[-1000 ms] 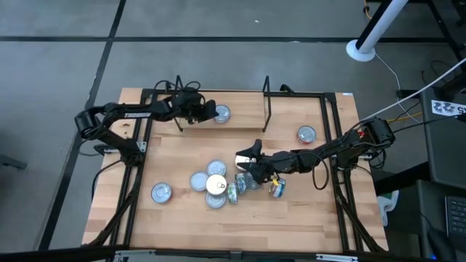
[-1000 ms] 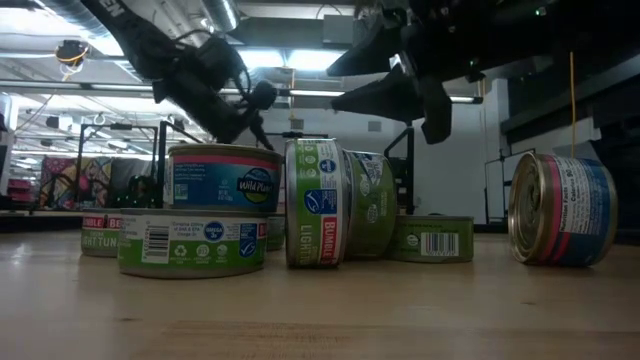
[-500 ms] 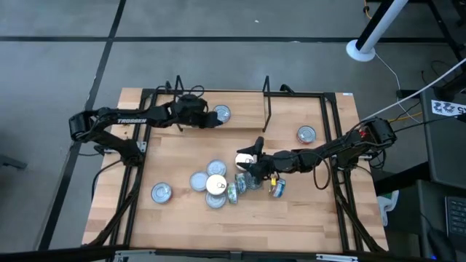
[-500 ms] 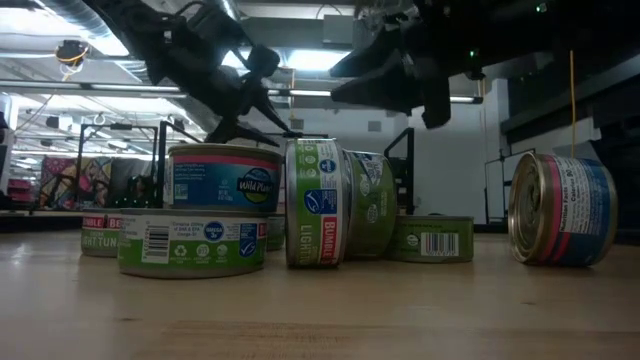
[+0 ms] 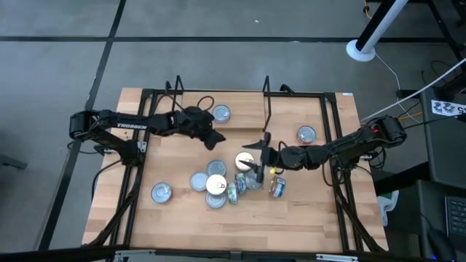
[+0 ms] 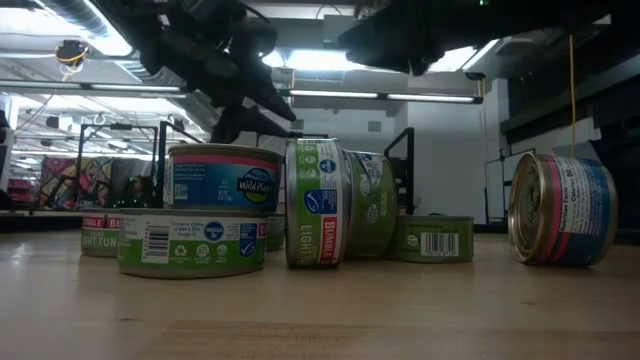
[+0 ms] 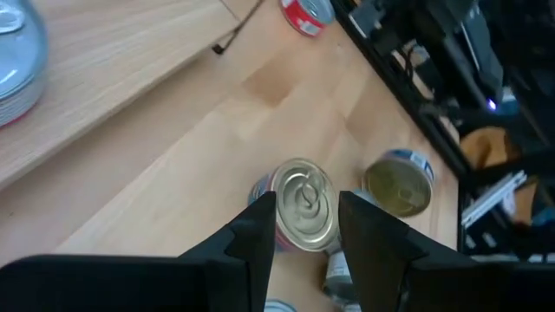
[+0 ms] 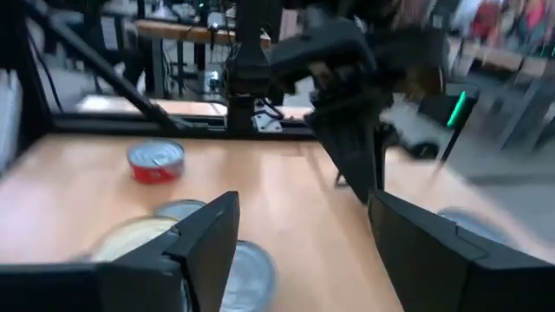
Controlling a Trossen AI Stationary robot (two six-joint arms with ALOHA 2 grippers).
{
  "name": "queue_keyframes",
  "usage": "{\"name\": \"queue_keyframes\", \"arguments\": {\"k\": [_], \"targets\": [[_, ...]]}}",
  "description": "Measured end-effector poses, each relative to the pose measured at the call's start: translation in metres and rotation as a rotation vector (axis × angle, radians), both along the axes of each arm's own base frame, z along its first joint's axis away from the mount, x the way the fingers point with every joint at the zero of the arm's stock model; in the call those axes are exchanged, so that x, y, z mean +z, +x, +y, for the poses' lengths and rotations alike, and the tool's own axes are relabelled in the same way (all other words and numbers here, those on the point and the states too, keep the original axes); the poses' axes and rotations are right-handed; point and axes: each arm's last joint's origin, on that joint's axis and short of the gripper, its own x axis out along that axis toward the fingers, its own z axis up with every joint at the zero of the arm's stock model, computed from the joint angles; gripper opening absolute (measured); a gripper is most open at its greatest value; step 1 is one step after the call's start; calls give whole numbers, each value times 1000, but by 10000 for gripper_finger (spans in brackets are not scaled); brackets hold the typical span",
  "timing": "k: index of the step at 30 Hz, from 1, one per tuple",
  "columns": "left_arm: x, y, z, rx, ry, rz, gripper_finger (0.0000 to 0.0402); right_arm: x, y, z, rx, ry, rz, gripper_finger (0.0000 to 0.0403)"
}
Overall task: Stack canned seafood by type on shelf
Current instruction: Put the green-white tuna can on the shelf
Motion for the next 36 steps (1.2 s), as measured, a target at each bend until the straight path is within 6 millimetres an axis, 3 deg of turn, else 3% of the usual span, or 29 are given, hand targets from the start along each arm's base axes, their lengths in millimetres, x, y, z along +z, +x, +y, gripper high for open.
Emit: {"name": "queue_keyframes", "arguments": {"k": [6,15,19,26,31,36], "targets": [[0,3,-14,-107,92,4,122,0,0,1,14,212,-29,256],[7,11,-48,-304,243,-87,122,-2,0,2,51,226,-9,256],[17,17,-70,-378,283,-216,122,-1,0,1,40,147,-1,256],[41,21,-114,-605,514,-349,122,2,-3,0,46,72,14,256],[66,26,-141,-678,692,-454,122,14,-13,-3,18,61,22,256],[77,36,-160,-742,856,-499,122,34,-32,-9,-31,55,5,256]]}}
